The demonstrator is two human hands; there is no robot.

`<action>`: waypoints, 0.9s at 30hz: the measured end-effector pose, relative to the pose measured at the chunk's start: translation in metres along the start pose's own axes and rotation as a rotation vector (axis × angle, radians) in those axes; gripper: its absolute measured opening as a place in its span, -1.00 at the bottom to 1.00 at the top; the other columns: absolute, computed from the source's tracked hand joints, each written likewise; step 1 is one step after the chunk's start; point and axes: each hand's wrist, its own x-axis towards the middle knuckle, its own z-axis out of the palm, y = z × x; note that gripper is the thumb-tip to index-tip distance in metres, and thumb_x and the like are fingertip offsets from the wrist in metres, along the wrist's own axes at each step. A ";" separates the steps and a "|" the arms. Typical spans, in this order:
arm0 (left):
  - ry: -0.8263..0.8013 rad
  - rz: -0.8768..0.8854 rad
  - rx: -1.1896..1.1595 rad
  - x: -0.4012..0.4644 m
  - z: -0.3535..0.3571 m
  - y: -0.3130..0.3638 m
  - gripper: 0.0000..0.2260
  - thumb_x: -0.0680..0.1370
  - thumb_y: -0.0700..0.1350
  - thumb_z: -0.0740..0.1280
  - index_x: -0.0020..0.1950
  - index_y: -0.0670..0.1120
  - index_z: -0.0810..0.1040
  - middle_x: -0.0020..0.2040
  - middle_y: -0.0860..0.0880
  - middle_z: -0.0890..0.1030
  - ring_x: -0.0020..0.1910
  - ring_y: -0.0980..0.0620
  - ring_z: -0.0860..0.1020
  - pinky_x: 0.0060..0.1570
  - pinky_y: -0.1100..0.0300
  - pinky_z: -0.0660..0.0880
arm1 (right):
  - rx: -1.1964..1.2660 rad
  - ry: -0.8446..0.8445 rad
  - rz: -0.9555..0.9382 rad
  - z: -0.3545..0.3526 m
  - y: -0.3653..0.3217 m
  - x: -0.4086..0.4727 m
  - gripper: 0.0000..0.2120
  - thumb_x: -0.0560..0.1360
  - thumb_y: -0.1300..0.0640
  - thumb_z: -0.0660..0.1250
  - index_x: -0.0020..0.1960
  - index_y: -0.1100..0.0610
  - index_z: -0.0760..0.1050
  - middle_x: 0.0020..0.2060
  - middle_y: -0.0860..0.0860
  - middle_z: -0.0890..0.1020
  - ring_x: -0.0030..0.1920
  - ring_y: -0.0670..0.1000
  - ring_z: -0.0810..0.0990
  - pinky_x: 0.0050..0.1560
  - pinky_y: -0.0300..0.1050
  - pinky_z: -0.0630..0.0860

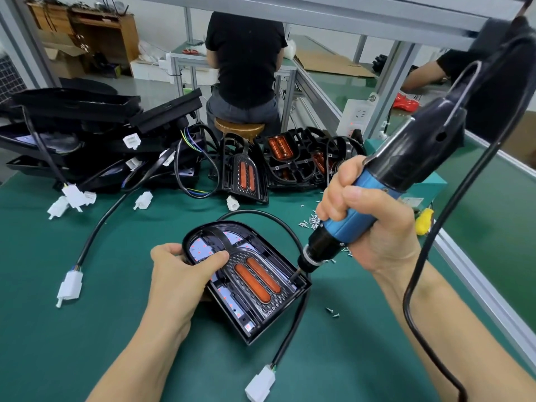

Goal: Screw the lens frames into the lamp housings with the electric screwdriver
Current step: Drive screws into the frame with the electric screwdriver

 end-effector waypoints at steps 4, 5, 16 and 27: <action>-0.007 -0.013 0.002 0.003 0.000 0.000 -0.45 0.32 -0.15 0.56 0.19 -0.16 0.35 0.02 -0.20 0.62 -0.19 -0.14 0.64 -0.45 0.13 0.46 | 0.061 -0.161 0.047 -0.001 0.000 0.006 -0.86 0.20 0.23 0.28 -0.27 0.04 0.51 -0.51 -0.06 0.48 -0.51 -0.08 0.44 -0.32 -0.20 0.45; -0.013 -0.016 0.004 0.004 0.000 0.000 -0.45 0.33 -0.16 0.56 0.20 -0.19 0.37 0.02 -0.21 0.62 -0.20 -0.14 0.65 -0.46 0.13 0.47 | 0.081 -0.196 0.070 -0.001 0.000 0.009 -0.84 0.20 0.23 0.27 -0.27 0.04 0.51 -0.51 -0.06 0.48 -0.51 -0.08 0.43 -0.32 -0.20 0.45; 0.000 -0.049 -0.045 0.006 0.004 0.003 -0.44 0.33 -0.20 0.56 0.21 -0.19 0.33 0.02 -0.23 0.62 -0.15 -0.16 0.65 -0.28 -0.06 0.58 | 0.061 -0.439 0.137 0.012 0.004 0.018 -0.80 0.22 0.28 0.29 -0.25 0.01 0.52 -0.49 -0.09 0.53 -0.50 -0.11 0.47 -0.32 -0.22 0.45; -0.011 -0.027 -0.086 0.000 0.002 0.002 -0.42 0.36 -0.20 0.53 0.27 -0.08 0.30 -0.05 -0.06 0.63 -0.25 0.03 0.64 -0.34 0.10 0.53 | 0.070 -0.306 0.120 -0.010 -0.003 0.010 -0.64 0.16 0.01 0.60 -0.07 0.01 0.63 -0.39 -0.02 0.53 -0.37 -0.03 0.51 -0.14 -0.08 0.52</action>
